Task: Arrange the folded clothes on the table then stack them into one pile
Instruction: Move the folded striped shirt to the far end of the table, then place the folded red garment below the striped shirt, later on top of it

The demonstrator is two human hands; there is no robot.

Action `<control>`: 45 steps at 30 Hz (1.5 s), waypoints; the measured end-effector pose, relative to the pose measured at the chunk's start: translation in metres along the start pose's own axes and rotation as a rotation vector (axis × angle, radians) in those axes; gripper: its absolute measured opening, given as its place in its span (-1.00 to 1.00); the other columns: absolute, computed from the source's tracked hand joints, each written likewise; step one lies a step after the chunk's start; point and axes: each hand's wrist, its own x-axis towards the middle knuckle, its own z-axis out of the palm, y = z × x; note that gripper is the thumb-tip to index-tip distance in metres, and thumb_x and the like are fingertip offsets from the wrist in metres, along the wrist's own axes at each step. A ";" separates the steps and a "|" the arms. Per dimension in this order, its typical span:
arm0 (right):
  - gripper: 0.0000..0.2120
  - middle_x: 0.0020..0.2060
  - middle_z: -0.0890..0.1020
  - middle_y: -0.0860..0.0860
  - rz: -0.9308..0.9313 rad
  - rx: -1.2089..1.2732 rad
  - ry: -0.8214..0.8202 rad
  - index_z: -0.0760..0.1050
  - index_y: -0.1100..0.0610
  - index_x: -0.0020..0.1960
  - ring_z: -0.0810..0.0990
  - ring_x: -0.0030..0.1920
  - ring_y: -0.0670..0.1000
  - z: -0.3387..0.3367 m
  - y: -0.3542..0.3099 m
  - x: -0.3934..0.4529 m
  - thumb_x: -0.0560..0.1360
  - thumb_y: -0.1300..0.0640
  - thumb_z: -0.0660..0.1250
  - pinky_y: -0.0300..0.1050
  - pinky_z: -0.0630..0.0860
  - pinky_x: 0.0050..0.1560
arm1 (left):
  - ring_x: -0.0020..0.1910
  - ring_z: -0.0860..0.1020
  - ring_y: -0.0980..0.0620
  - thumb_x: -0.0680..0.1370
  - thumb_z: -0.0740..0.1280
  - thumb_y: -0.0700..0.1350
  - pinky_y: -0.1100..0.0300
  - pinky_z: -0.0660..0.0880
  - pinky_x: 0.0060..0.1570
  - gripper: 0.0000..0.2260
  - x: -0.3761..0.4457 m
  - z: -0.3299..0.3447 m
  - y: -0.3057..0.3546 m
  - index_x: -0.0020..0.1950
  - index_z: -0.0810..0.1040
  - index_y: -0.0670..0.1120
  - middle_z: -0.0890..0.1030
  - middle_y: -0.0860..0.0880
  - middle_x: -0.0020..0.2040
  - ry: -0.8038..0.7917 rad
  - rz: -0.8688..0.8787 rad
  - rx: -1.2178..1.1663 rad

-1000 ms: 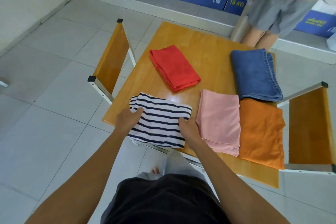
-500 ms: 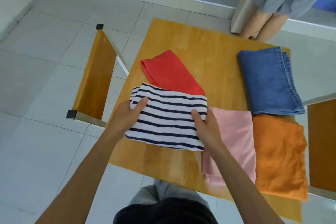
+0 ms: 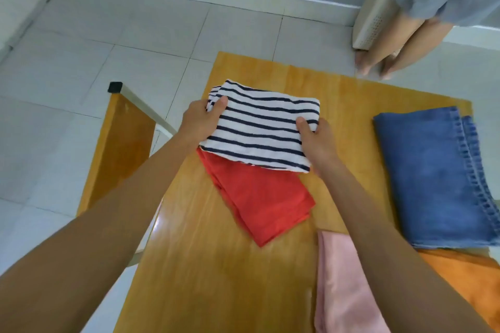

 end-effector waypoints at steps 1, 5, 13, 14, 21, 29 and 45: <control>-0.75 0.01 0.63 -0.07 -0.006 -0.002 0.011 0.46 0.06 0.21 0.65 0.00 -0.06 0.002 -0.005 0.014 0.62 -0.06 0.29 -0.13 0.61 -0.09 | 0.00 0.63 -0.04 0.52 0.24 0.31 -0.02 0.57 0.07 -0.55 0.014 0.001 0.006 -0.04 0.63 -0.06 0.68 -0.03 -0.04 0.013 0.018 0.001; -0.68 0.03 0.63 -0.07 -0.062 -0.029 0.067 0.47 0.09 0.26 0.63 0.01 -0.07 0.010 -0.032 0.068 0.60 -0.07 0.30 -0.11 0.60 0.00 | -0.03 0.65 -0.02 0.51 0.25 0.31 -0.07 0.59 0.07 -0.47 0.069 0.004 0.027 0.00 0.64 -0.16 0.69 -0.08 -0.05 0.039 0.086 -0.036; -0.63 0.03 0.54 -0.04 -0.070 -0.231 0.101 0.40 0.18 0.31 0.55 -0.05 -0.05 0.026 -0.022 0.117 0.60 -0.01 0.29 -0.25 0.49 -0.20 | 0.08 0.50 0.00 0.64 0.10 0.18 0.15 0.40 0.00 -0.52 0.130 0.031 0.013 0.33 0.45 -0.15 0.56 -0.11 0.21 0.104 0.079 0.188; -0.64 0.01 0.53 -0.06 -0.075 -0.233 0.118 0.40 0.17 0.30 0.53 -0.07 -0.07 0.026 -0.017 0.118 0.60 -0.01 0.30 -0.29 0.45 -0.25 | 0.05 0.47 0.04 0.65 0.09 0.17 0.18 0.37 -0.02 -0.54 0.129 0.035 0.009 0.35 0.43 -0.15 0.55 -0.11 0.21 0.125 0.095 0.190; -0.65 0.02 0.56 -0.06 -0.075 -0.255 0.144 0.40 0.15 0.31 0.56 -0.07 -0.09 0.021 -0.021 0.101 0.60 0.01 0.29 -0.36 0.40 -0.30 | 0.12 0.51 0.05 0.64 0.00 0.24 0.30 0.38 -0.08 -0.47 0.108 0.033 0.002 0.34 0.41 -0.14 0.53 0.00 0.12 0.193 0.081 0.004; -0.63 0.10 0.62 0.03 -0.037 -0.406 0.278 0.46 0.18 0.30 0.53 0.01 -0.04 -0.015 0.032 -0.008 0.57 0.02 0.32 -0.18 0.40 0.02 | 0.02 0.50 0.10 0.65 0.08 0.03 0.22 0.45 0.00 -0.72 0.023 0.047 -0.034 0.16 0.45 -0.12 0.52 -0.01 0.08 0.340 0.012 -0.099; -0.28 0.24 0.50 0.26 0.311 -0.584 0.116 0.32 0.29 0.36 0.53 0.23 0.29 0.004 0.067 -0.161 0.51 -0.28 0.33 0.10 0.49 0.17 | -0.05 0.56 -0.06 0.52 0.05 0.43 0.08 0.47 -0.12 -0.37 -0.103 0.010 -0.111 0.18 0.48 -0.09 0.58 -0.01 -0.02 -0.165 0.010 0.378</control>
